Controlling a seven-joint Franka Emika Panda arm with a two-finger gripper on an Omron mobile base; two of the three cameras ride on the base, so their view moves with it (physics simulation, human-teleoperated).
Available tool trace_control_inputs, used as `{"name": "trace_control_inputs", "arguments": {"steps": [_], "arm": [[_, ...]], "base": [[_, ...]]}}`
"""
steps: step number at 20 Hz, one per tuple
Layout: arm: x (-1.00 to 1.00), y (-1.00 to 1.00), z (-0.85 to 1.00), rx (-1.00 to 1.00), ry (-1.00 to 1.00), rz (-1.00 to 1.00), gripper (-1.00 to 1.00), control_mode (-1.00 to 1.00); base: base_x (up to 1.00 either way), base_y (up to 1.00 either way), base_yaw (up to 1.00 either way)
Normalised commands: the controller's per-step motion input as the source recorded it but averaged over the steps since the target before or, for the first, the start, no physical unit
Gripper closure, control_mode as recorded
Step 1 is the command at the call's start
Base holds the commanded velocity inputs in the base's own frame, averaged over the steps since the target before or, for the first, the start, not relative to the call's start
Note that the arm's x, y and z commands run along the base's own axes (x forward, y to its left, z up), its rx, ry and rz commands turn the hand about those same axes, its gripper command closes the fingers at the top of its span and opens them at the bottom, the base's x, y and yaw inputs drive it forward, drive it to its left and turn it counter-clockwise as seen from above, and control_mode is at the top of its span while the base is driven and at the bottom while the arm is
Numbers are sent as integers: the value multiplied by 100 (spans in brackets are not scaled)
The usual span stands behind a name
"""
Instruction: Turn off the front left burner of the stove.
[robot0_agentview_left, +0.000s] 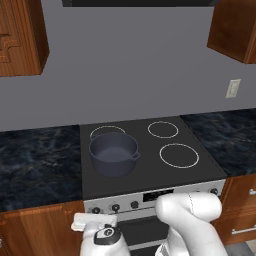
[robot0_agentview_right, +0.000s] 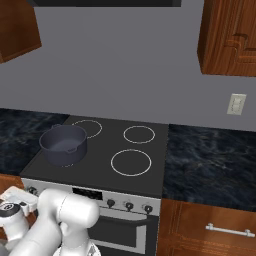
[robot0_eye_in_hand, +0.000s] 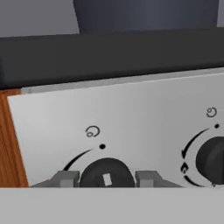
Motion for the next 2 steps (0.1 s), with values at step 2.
{"name": "trace_control_inputs", "arguments": {"steps": [2], "arm": [[-2, -8, 3, 32, 0, -16, 100, -100]], "base": [[0, 0, 0]]}}
